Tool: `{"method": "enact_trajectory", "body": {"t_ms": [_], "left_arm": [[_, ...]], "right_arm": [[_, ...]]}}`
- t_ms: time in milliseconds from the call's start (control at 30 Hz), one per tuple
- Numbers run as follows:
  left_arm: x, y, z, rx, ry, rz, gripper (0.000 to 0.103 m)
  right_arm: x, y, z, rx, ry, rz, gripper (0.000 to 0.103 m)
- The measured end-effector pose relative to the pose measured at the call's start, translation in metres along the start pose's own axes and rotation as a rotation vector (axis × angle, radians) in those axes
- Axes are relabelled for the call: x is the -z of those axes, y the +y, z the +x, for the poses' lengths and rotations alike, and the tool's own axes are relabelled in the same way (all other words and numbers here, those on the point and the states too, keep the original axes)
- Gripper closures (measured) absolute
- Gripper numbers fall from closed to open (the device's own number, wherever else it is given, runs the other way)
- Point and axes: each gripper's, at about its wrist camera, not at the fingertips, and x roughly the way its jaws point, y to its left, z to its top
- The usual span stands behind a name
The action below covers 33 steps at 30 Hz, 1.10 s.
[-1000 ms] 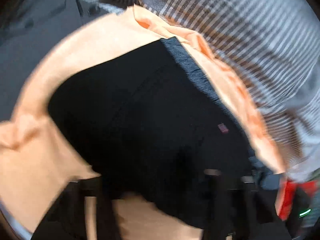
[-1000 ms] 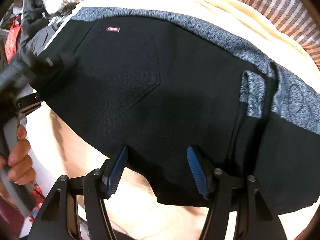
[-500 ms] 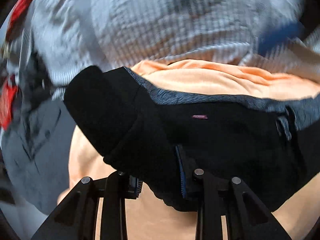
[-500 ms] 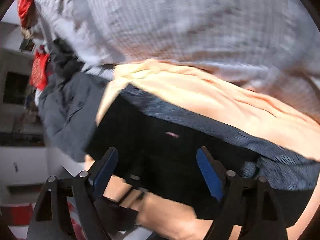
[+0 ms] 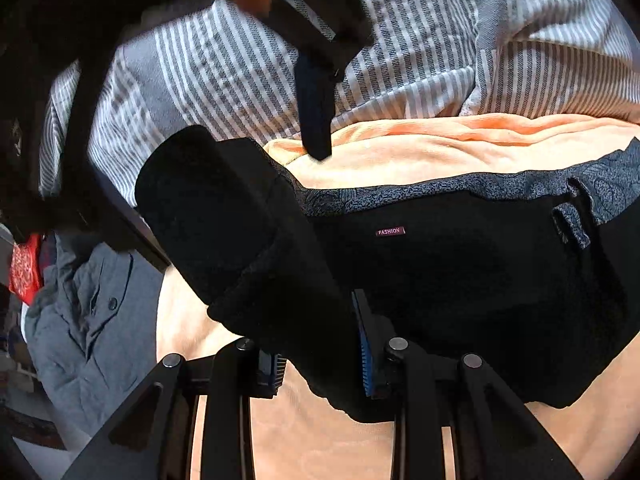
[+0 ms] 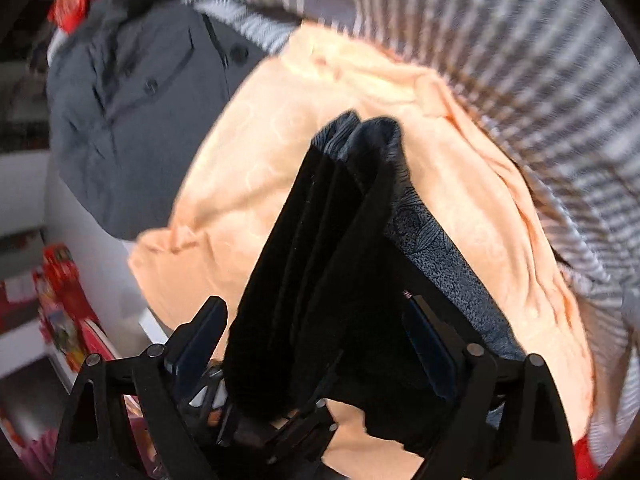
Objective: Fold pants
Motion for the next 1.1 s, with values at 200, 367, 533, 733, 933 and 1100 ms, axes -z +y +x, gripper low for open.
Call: {"method": "enact_trajectory", "body": {"t_ms": [200,367,533,733,933,1100], "left_arm": [[0.005,-0.007,-0.010,0.034,-0.002,0.004,0.073],[-0.001,-0.007,-0.030,0.114,-0.037,-0.041,0.073],[-0.015,-0.019,-0.058,0.163,-0.082,-0.047,0.073],[-0.038,-0.047,-0.099,0.244,-0.139,-0.026,0.073],[-0.056,-0.101,-0.136,0.315,-0.187,0.077,0.073],[-0.066,-0.160,-0.153,0.361,-0.184,0.181,0.073]], "right_arm": [[0.002,-0.011,0.012,-0.047,0.020,0.017,0.080],[0.033,-0.040,-0.009,-0.143,-0.117,0.085,0.086],[0.077,-0.070,-0.038,-0.262,-0.264,0.159,0.086],[0.145,-0.108,-0.071,-0.370,-0.433,0.221,0.086],[0.229,-0.160,-0.091,-0.461,-0.586,0.325,0.086],[0.295,-0.204,-0.088,-0.507,-0.675,0.419,0.086]]}}
